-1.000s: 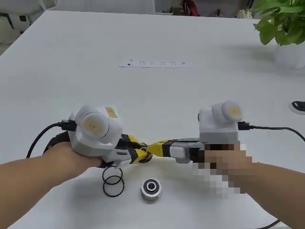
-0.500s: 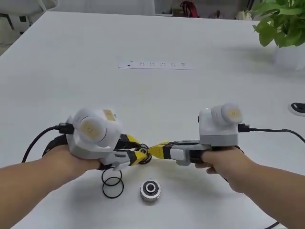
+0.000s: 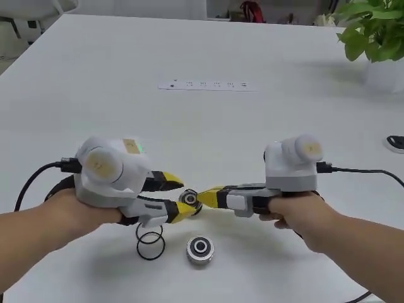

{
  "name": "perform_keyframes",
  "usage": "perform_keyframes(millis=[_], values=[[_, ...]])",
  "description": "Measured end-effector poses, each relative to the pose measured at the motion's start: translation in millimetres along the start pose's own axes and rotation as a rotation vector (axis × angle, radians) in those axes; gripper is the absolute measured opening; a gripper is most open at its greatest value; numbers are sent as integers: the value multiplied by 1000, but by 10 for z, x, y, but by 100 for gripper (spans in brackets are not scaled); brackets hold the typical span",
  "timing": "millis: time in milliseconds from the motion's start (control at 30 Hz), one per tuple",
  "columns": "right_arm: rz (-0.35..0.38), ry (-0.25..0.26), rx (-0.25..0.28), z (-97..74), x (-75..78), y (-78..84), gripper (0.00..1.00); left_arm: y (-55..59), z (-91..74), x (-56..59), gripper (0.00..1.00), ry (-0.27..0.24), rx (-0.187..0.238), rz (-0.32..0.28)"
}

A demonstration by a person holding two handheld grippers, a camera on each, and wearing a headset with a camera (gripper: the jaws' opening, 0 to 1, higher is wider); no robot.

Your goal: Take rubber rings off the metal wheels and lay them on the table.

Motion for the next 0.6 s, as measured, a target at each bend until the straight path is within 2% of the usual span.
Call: perform_keyframes(millis=[433, 600], values=[[4, -18, 1, -8, -26, -22, 0, -34, -180, 9, 48, 6, 40, -17], [10, -26, 20, -23, -46, -74, 0, -49, -263, 29, 52, 5, 54, -26]])
Point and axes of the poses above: the centre of the closed fingertips' face, and the gripper's own axes: z roughly forward along the fingers, x roughly to its right, y roughly out of its underside, the point moved 9 cm from there along -z, roughly backward along the fingers, and after that the axes turned 2 degrees about x, right-handed, at the moved point
